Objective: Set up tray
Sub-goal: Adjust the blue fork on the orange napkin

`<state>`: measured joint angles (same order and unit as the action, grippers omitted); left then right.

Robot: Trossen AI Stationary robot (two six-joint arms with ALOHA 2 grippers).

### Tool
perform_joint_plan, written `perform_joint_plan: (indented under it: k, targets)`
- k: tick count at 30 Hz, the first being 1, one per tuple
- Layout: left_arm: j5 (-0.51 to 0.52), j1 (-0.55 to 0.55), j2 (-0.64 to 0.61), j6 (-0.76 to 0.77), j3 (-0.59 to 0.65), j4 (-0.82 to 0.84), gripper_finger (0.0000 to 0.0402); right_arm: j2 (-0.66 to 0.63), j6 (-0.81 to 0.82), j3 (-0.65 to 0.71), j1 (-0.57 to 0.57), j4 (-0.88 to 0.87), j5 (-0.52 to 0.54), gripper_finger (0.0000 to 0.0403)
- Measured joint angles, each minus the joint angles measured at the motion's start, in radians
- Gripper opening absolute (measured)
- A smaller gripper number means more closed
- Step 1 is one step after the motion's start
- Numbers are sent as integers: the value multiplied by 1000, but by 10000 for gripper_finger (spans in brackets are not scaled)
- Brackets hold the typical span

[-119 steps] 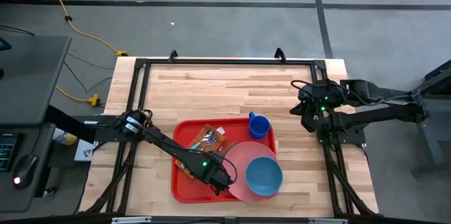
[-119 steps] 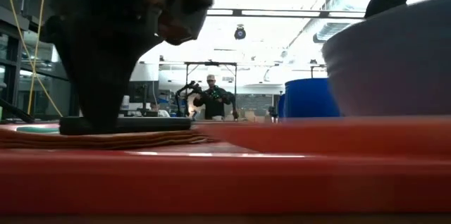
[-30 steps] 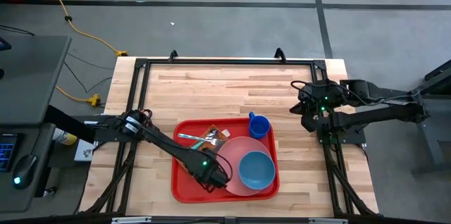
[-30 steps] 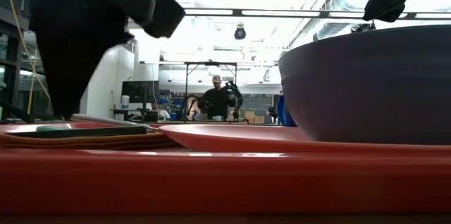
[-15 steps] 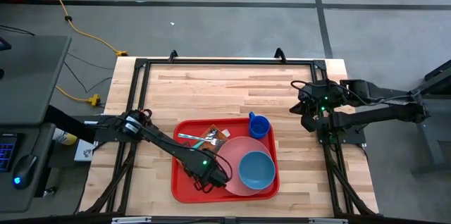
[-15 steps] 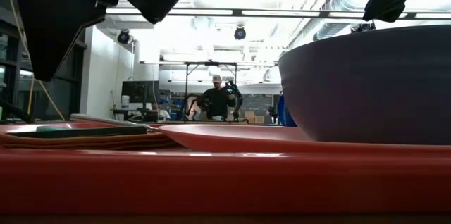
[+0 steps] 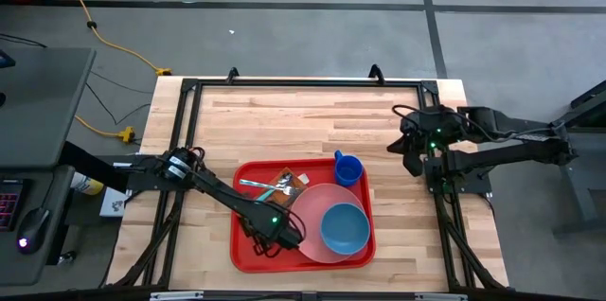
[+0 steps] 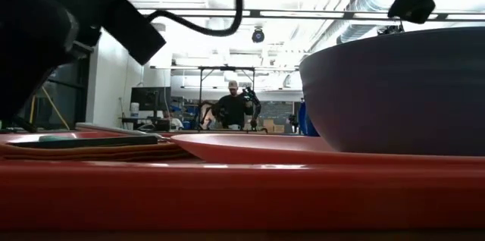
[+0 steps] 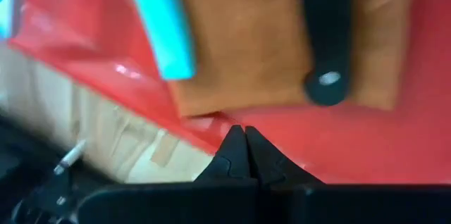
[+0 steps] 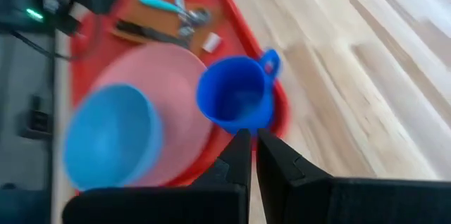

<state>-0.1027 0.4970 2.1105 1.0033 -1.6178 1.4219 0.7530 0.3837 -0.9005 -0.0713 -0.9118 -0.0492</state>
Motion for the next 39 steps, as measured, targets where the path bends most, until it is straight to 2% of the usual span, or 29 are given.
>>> perform_joint_plan:
  k: [3, 7, 13, 17, 20, 24, 30, 34, 39]
  targets:
    - [35, -1, -17, -4, 1, -69, 8, 28, -21, -2, 0, 94, -64, 0]
    - [209, -12, -118, 33, 0, -174, 9, 125, -90, -2, 0, 232, -148, 0]
    - [575, -20, -344, 74, -1, -144, 9, 298, -139, -2, -3, 451, -198, 0]
    - [692, -19, -477, 61, -1, -86, 20, 421, -115, -4, -8, 608, -250, 0]
    - [754, -19, -547, 27, -1, -39, 22, 538, -137, -64, -4, 616, -270, 0]
    - [794, -20, -615, -29, -1, 2, 18, 734, -241, -248, 28, 516, -288, 0]
    - [800, -19, -701, -58, -1, 55, 22, 1041, -428, -672, 92, 142, -137, 0]
    - [806, -19, -746, -109, -1, 97, 22, 1204, -482, -914, 110, -17, -90, 0]
    - [822, -19, -797, -195, -1, 123, 16, 1370, -497, -1156, 109, -116, -47, 0]
